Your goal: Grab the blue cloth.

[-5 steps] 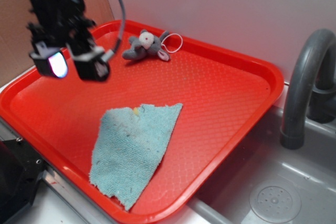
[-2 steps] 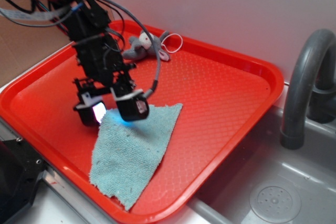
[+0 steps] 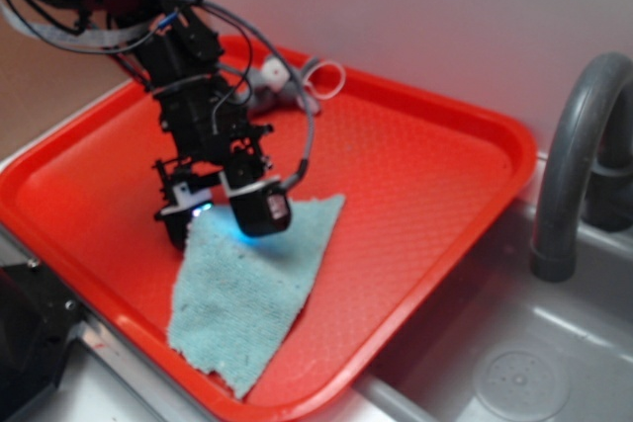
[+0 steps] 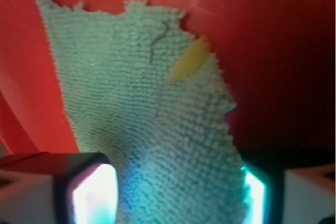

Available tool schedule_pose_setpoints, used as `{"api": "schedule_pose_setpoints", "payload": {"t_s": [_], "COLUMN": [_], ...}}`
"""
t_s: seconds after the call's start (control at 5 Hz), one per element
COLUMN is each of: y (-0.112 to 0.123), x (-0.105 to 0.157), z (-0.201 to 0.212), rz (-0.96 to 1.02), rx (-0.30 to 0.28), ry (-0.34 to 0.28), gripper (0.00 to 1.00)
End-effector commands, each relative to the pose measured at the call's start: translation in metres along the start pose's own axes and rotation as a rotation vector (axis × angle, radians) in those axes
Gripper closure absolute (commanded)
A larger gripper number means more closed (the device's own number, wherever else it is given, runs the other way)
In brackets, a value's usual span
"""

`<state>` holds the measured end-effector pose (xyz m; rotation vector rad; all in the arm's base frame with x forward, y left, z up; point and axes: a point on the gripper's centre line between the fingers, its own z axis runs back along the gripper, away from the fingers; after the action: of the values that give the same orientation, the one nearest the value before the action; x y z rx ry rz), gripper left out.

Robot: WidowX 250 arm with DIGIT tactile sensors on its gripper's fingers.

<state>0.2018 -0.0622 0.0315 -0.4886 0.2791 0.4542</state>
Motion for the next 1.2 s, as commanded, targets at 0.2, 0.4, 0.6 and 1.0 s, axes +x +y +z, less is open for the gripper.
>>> {"api": "schedule_pose_setpoints", "payload": {"t_s": [0.2,0.4,0.6,1.0], "y": [-0.013,-0.013,-0.017,-0.018], "x": [-0.016,-0.034,-0.048,-0.060], "z": [0.045,0.097,0.140,0.179], "rz": [-0.135,-0.129,-0.097,0.056], "rx": [0.155,0.305,0.476,0.678], "ry": [-0.072,-0.204,-0.336,-0.493], "gripper": [1.00,1.00,1.00,1.00]}}
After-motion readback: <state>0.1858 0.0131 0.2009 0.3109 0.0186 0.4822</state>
